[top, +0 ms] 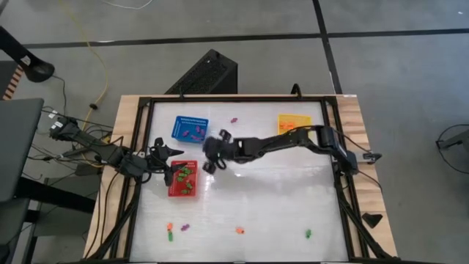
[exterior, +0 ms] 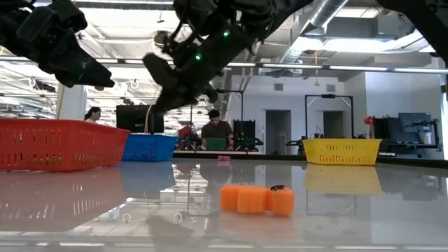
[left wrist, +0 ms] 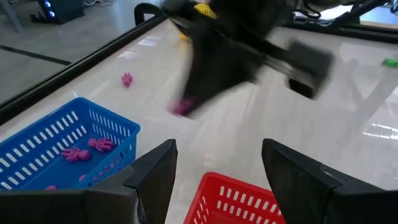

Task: Sort Halloween decoration
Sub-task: Put the violet skeleton toy into the blue bin, then put the violet skeleton toy into the yellow bin

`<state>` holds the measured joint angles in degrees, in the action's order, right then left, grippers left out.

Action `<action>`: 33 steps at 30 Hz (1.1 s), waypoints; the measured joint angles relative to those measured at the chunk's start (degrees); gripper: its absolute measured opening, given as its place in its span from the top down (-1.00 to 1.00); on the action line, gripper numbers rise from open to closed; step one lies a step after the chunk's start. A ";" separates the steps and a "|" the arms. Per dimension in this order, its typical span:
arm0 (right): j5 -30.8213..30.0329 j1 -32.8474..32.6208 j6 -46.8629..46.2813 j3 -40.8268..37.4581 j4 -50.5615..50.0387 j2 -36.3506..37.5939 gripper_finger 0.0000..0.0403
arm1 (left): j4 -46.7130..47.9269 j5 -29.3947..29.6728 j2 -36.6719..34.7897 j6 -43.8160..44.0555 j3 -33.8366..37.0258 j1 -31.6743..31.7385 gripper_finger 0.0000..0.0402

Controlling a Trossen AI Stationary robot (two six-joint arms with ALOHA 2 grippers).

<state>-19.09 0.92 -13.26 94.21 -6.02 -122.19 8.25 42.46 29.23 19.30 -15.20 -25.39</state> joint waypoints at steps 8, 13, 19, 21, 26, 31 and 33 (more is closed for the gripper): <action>5.60 8.20 1.18 0.13 15.74 -0.85 0.71 | 0.04 -0.02 0.00 0.90 0.00 0.00 -0.13; 14.20 11.25 -2.25 0.21 23.92 -3.65 0.49 | 0.00 -0.18 0.00 0.42 0.00 0.00 -0.13; 16.38 12.01 -4.62 1.06 26.80 -7.21 0.26 | -0.07 -1.14 -0.02 0.10 -0.02 -0.01 -0.13; 16.35 12.10 -4.65 1.30 27.71 -7.48 0.19 | 0.01 -1.22 -0.02 0.10 -0.02 -0.02 -0.13; 17.78 12.77 -4.66 2.06 22.52 -6.75 0.03 | 0.07 -1.22 -0.02 -0.15 -0.02 0.00 -0.13; 20.22 14.18 -1.40 5.22 3.87 -3.36 -0.04 | 0.09 -1.38 -0.02 -0.08 -0.02 0.00 -0.13; 20.58 14.95 -0.98 7.18 -3.51 -3.12 -0.05 | 0.08 -1.53 -0.01 -0.11 -0.02 -0.01 -0.13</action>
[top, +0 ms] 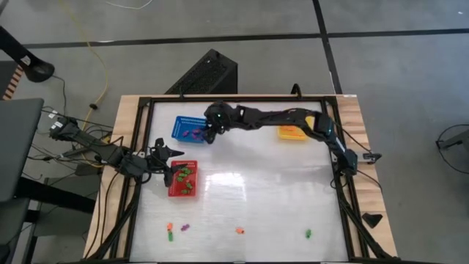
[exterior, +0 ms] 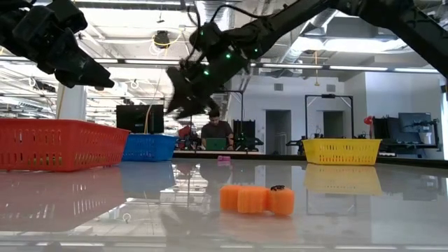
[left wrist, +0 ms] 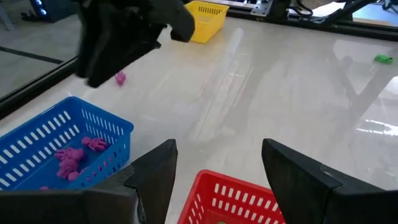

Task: Sort Halloween decoration
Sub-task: Put the violet skeleton toy into the yellow bin

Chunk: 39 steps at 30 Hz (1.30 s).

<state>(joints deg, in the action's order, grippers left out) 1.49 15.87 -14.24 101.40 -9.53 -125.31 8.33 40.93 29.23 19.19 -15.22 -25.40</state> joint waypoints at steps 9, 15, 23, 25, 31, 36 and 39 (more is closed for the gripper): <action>8.32 -4.28 0.71 1.41 -22.47 0.89 0.00 | 0.13 0.08 0.00 -0.78 0.00 0.02 -0.13; 9.12 -16.59 6.25 1.39 -21.44 0.89 0.01 | 0.16 0.24 0.01 -0.86 0.00 0.01 -0.13; 7.55 -31.03 13.30 1.39 5.63 -4.25 0.01 | 0.01 0.37 0.01 -0.32 0.00 0.01 -0.13; 7.34 -32.87 16.09 1.34 15.08 -6.92 0.01 | 0.07 0.37 0.01 0.38 0.00 0.01 -0.13; 7.11 -34.27 17.55 2.37 35.38 -13.83 0.01 | 0.03 0.39 0.01 1.54 0.00 0.01 -0.13; 7.18 -34.21 15.50 9.06 36.04 -21.30 0.01 | 0.00 0.40 0.01 2.61 0.00 0.00 -0.13; 7.24 -34.22 15.75 13.40 34.73 -25.26 0.01 | -0.02 0.39 0.01 2.70 0.00 0.00 -0.13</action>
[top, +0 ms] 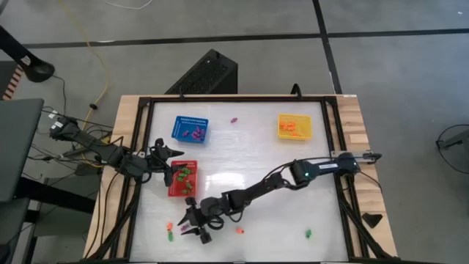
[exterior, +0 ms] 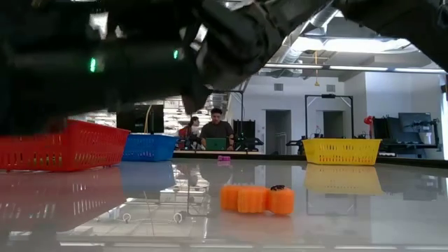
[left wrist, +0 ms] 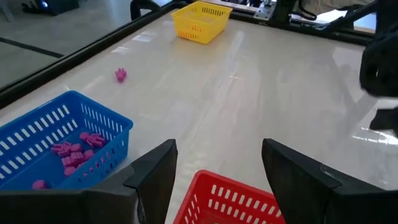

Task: Sort Halloween decoration
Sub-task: Put the violet skeleton toy into the yellow bin

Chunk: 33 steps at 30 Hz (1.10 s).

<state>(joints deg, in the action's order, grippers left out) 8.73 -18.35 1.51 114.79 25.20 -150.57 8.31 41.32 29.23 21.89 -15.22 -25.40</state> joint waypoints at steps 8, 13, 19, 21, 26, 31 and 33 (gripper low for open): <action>-2.13 0.09 0.34 2.52 -5.78 -1.65 0.01 | 0.03 -0.09 0.00 -0.53 0.00 0.01 -0.13; -4.19 0.17 0.47 2.53 -10.88 -1.65 0.01 | 0.01 -0.04 0.00 -1.05 0.00 0.00 -0.13; -4.52 0.17 -0.31 2.66 -14.31 -1.44 0.03 | 0.01 -0.02 0.00 -1.07 0.00 0.00 -0.13; -4.57 0.17 -0.35 2.66 -13.87 -1.44 0.08 | 0.01 -0.02 0.00 -1.07 0.00 0.00 -0.13; -4.57 0.32 -0.43 2.53 -11.64 -1.48 0.34 | 0.01 -0.01 0.00 -1.07 0.00 0.00 -0.13; -2.74 0.57 -0.60 2.37 -12.15 -0.65 0.64 | 0.01 0.00 0.00 -1.07 0.00 -0.01 -0.13; -0.74 0.83 -0.62 2.25 -12.80 0.67 0.68 | 0.02 0.00 0.02 -1.07 0.00 0.01 -0.13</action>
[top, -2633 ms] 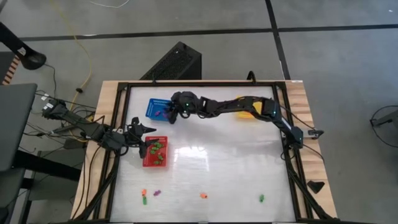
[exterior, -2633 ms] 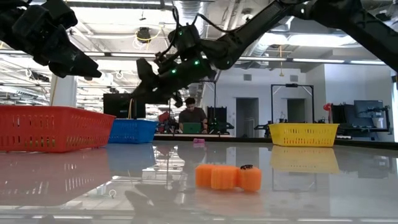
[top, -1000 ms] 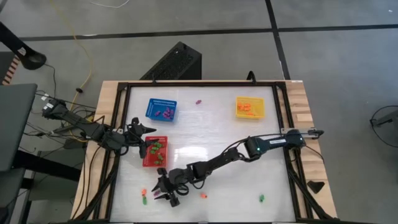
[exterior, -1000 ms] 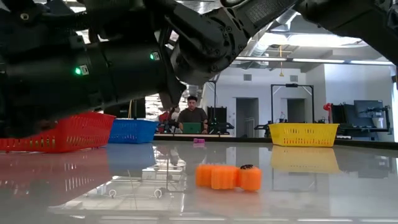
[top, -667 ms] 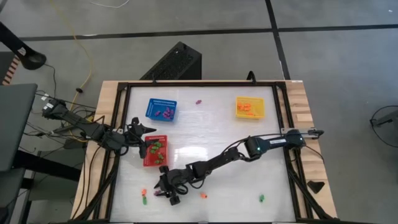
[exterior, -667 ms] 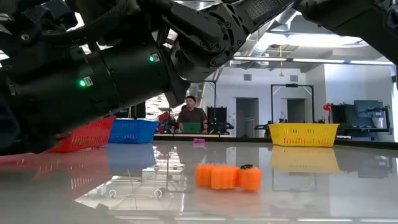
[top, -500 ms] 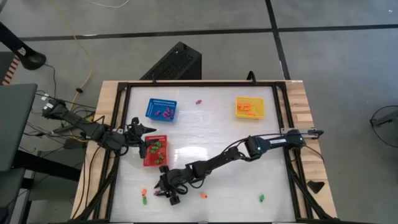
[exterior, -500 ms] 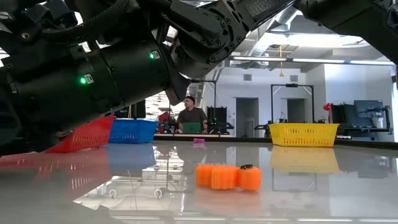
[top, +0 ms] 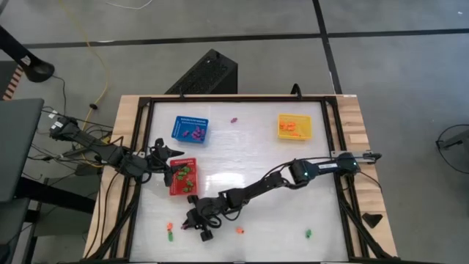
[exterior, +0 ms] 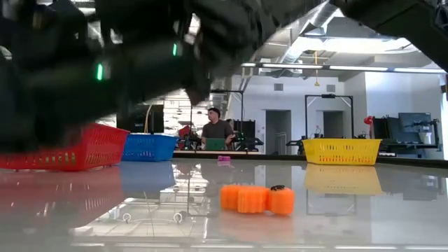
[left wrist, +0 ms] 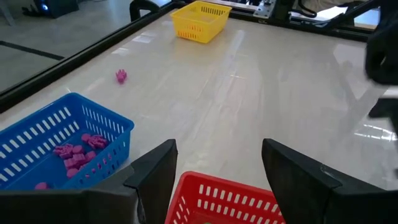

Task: Sort Halloween decoration
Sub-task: Put the violet skeleton toy into the yellow bin

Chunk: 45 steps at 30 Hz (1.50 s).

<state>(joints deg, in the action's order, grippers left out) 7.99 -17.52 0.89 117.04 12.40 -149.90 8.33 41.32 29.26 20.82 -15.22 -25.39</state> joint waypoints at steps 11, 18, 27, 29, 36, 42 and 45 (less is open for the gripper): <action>3.65 3.37 9.10 0.17 -23.28 16.74 0.64 | -0.01 0.00 0.00 -0.02 0.00 0.00 -0.13; 0.94 9.66 15.26 0.21 -38.62 25.98 0.64 | -0.01 -0.11 -0.02 -0.02 0.00 -0.01 -0.13; 0.93 20.87 15.84 0.21 -39.93 27.77 0.64 | 0.00 -0.02 -0.02 -0.84 0.00 -0.01 -0.13; 0.91 23.49 14.47 0.21 -36.53 26.05 0.64 | -0.02 -0.01 0.00 -0.85 0.00 0.00 -0.13; 0.91 31.15 6.64 0.19 -23.54 18.33 0.64 | 0.10 0.00 0.00 -0.79 0.00 -0.02 -0.13; 1.44 35.46 0.42 0.17 -22.57 14.30 0.64 | 0.15 0.02 -0.02 -0.76 0.00 -0.01 -0.13; 3.78 36.24 -0.83 0.10 -24.00 13.07 0.64 | 0.42 0.00 0.00 -0.74 0.00 0.00 -0.13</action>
<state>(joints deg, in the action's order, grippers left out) 11.78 18.72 0.06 117.14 -11.60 -136.83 8.75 41.32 29.26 20.08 -15.22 -25.39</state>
